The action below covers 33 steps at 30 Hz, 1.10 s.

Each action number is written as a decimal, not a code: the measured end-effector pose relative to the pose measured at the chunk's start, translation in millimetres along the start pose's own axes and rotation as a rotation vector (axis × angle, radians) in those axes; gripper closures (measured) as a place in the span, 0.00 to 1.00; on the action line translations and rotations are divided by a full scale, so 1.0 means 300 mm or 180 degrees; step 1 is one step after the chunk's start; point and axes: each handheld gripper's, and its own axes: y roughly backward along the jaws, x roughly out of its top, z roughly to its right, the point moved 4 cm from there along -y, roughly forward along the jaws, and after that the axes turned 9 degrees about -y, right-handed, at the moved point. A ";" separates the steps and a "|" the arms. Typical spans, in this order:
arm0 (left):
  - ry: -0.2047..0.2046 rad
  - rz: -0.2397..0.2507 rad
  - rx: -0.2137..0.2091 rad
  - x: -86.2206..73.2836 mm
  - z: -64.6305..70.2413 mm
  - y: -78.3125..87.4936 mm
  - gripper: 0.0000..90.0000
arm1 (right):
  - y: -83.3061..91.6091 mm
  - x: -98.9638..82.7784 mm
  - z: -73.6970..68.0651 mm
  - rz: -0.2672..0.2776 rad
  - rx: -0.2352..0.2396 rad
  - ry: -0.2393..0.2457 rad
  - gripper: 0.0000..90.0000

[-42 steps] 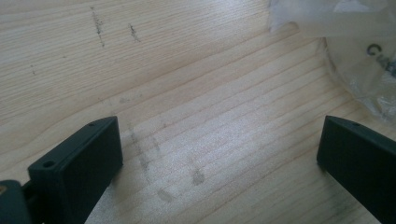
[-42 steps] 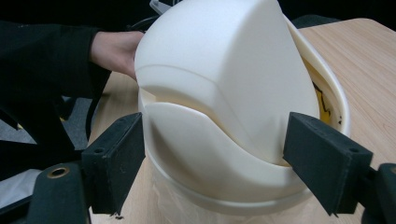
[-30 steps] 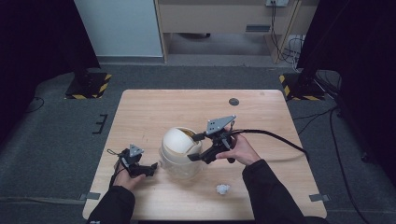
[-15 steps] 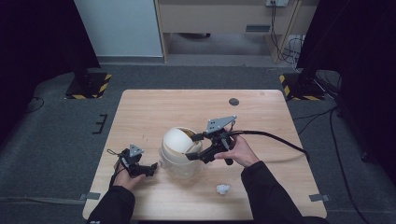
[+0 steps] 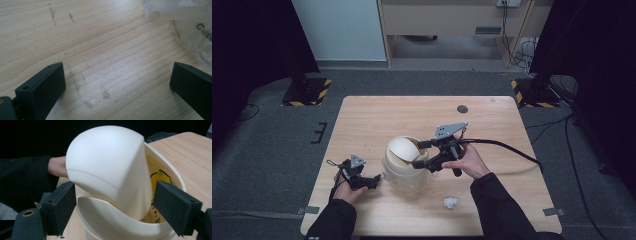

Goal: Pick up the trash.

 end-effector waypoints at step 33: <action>0.0003 0.0005 0.0000 0.000 0.001 0.000 0.00 | 0.298 -0.045 -0.021 0.0266 -0.0772 0.0072 0.23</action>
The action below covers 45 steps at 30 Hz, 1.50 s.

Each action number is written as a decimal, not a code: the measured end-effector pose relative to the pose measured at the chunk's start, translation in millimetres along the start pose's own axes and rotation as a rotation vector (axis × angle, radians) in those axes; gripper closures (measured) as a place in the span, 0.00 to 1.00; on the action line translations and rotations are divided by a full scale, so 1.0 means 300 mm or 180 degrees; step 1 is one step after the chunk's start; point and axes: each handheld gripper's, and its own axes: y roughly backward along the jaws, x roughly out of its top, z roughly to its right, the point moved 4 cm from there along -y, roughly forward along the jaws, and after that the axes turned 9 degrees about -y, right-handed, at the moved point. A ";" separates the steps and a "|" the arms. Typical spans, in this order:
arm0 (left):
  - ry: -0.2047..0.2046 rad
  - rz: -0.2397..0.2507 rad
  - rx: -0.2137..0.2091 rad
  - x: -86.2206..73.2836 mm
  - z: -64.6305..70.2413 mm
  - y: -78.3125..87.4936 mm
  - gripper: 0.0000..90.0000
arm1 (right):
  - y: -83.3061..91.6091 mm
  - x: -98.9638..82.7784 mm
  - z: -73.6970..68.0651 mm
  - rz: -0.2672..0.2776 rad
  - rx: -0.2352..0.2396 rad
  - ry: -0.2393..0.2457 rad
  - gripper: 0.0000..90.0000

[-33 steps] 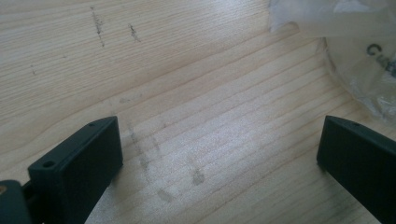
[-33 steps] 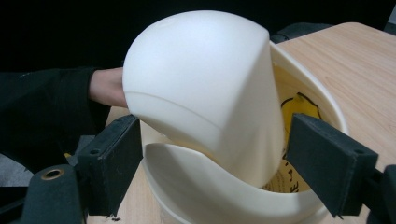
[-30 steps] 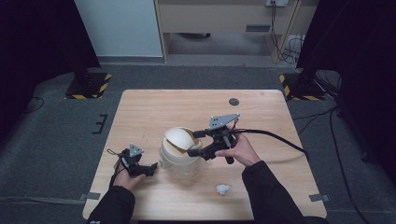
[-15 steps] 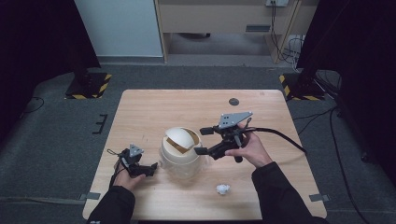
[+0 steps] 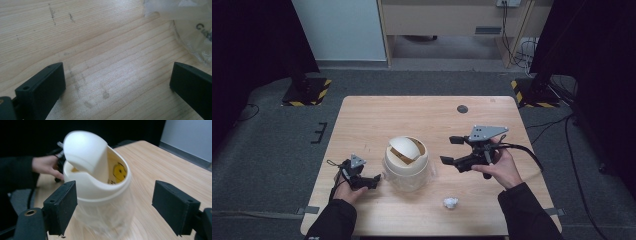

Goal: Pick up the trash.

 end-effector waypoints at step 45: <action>-0.0002 0.0000 -0.0004 0.000 0.001 0.000 0.00 | 0.028 -0.416 0.019 -0.0849 -0.0282 -0.0126 0.26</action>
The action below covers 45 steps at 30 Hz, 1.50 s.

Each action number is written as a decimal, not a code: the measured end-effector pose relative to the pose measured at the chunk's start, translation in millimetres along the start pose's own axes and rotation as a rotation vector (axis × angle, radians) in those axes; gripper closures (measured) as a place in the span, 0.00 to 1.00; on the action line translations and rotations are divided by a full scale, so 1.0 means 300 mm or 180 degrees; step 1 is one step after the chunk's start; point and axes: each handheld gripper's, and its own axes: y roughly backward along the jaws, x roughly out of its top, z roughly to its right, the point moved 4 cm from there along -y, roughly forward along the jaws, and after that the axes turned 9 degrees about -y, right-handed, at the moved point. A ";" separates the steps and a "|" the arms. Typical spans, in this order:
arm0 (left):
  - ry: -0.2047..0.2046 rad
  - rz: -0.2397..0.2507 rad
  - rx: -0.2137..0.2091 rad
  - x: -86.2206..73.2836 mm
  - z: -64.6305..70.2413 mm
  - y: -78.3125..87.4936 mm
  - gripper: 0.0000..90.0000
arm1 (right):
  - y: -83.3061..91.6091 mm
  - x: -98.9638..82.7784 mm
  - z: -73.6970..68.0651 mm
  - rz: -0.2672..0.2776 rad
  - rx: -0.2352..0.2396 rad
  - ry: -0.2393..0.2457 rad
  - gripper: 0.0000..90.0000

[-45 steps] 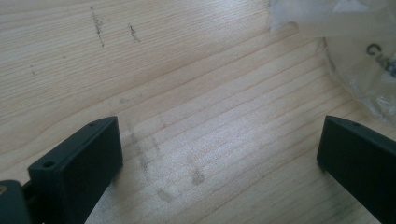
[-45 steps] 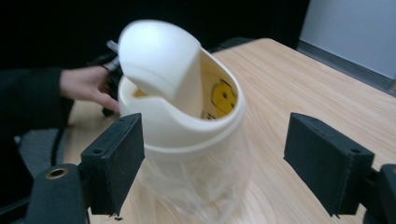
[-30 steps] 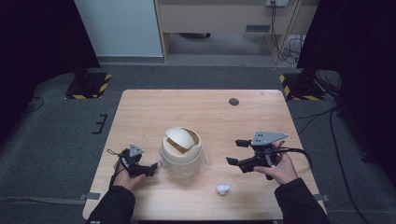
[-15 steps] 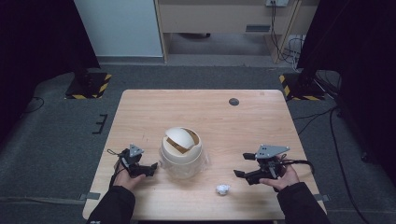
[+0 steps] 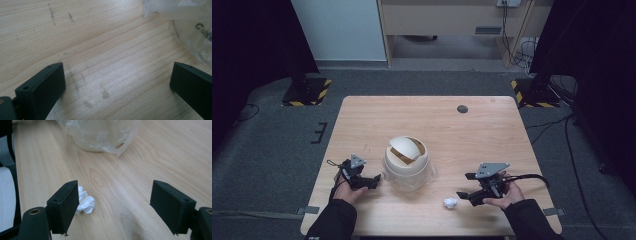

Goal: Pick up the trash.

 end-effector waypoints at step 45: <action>0.0000 -0.0003 0.0001 0.000 0.001 0.000 0.00 | -0.166 -0.069 -0.106 -0.0594 0.0556 0.0441 0.43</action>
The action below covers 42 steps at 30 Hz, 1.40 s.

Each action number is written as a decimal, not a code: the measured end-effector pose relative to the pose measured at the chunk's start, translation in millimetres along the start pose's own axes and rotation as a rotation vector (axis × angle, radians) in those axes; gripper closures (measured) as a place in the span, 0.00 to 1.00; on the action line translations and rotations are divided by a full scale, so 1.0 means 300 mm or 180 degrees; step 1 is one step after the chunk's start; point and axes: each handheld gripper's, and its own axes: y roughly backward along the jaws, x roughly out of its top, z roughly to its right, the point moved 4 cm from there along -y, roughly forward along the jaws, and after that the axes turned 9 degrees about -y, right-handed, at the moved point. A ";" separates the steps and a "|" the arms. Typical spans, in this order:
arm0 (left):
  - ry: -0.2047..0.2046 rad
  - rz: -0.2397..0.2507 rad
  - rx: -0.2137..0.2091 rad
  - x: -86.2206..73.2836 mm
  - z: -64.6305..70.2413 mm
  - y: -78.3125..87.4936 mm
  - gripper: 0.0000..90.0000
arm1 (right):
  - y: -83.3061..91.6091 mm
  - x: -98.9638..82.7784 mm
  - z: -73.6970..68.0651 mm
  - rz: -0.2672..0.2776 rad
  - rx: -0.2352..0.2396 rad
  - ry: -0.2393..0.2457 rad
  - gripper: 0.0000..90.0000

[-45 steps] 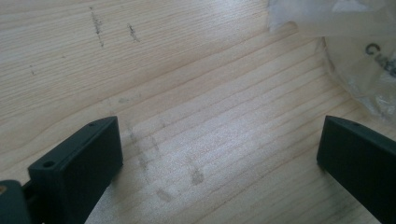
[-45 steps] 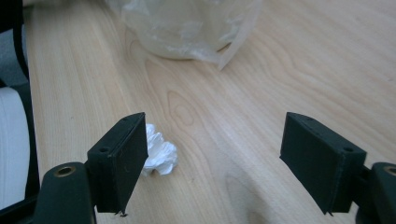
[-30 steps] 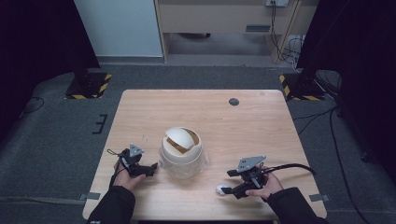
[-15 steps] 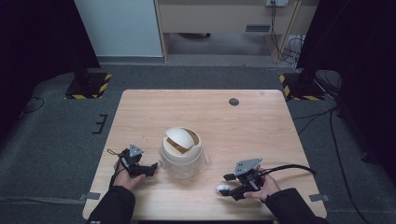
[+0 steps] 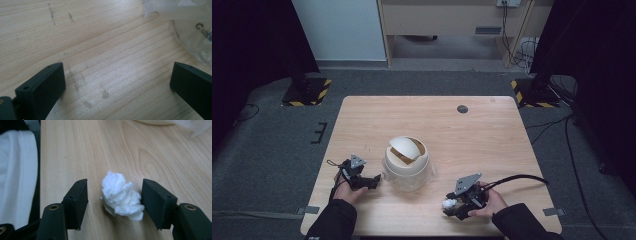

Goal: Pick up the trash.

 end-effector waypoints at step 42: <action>0.0000 0.0000 0.0000 0.000 0.000 0.000 0.00 | 0.116 0.075 0.031 0.0443 -0.0136 -0.0108 0.71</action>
